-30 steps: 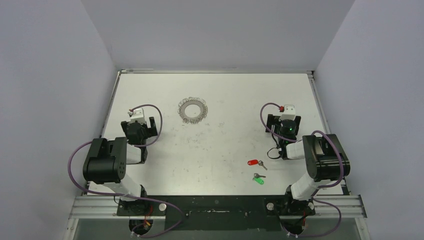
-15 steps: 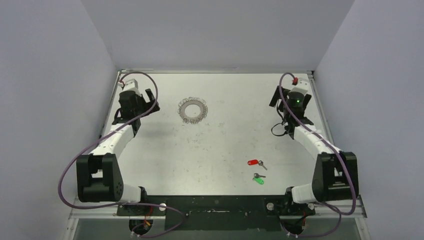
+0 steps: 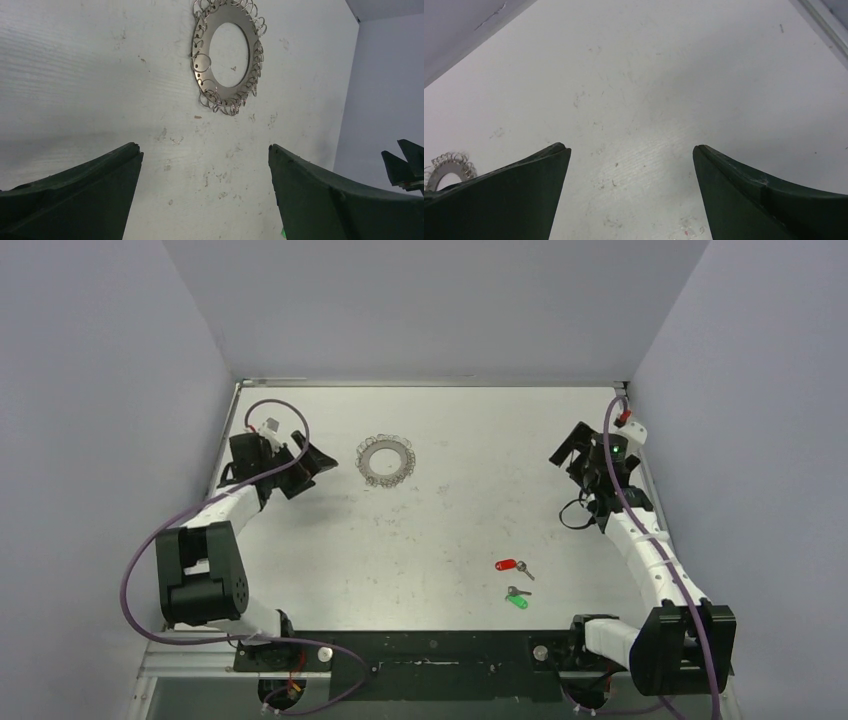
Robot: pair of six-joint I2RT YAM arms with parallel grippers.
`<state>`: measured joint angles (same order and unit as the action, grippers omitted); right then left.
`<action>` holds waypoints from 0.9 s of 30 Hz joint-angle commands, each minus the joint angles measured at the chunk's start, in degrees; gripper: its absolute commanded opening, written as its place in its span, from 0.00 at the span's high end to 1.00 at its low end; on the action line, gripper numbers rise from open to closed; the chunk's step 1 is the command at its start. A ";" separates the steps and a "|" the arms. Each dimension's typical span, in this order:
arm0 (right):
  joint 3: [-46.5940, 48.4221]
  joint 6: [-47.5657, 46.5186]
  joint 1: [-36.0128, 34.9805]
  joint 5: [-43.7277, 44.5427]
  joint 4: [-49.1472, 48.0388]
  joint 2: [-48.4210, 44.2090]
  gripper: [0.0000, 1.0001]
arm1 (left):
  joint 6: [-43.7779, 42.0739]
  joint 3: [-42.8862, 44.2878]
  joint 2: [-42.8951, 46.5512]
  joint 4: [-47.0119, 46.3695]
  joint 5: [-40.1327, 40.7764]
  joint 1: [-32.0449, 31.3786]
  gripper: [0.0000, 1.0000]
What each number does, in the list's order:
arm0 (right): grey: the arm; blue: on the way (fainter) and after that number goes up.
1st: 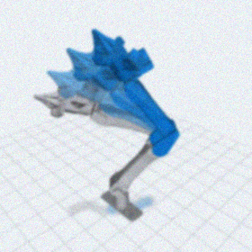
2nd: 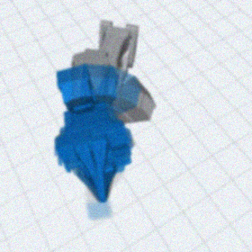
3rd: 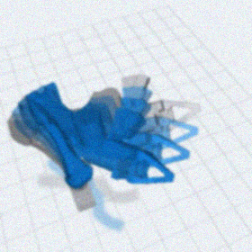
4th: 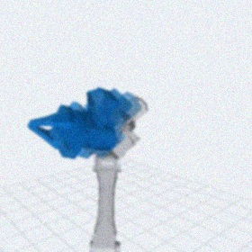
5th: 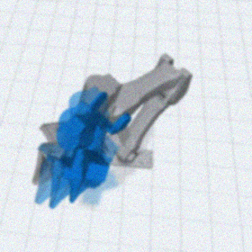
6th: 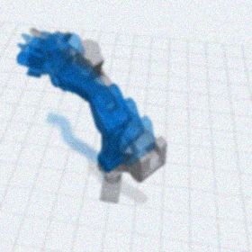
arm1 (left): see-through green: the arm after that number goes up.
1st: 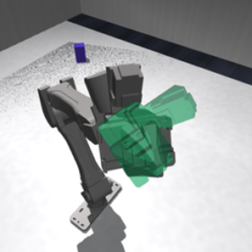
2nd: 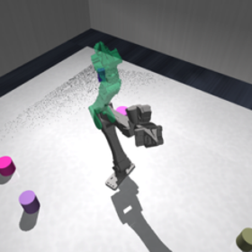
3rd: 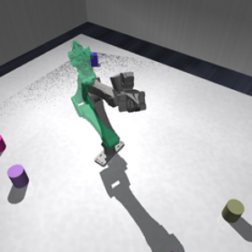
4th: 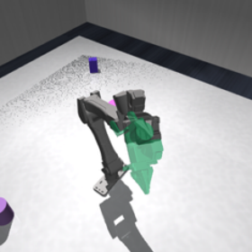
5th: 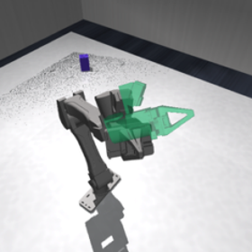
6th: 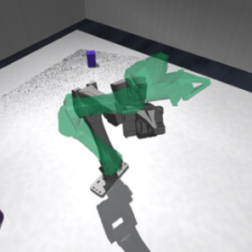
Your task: Put the keys on the keyring
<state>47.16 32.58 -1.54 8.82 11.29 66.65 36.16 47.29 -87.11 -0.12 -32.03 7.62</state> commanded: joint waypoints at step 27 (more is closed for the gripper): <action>-3.48 -0.56 -0.55 -23.90 -1.68 4.68 0.00 | 8.48 -3.93 10.91 -4.55 10.98 -0.49 0.09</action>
<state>45.39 30.92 -1.58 -12.47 11.11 71.09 44.64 33.58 -67.35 -0.25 -10.04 10.00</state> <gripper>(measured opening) 0.999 0.949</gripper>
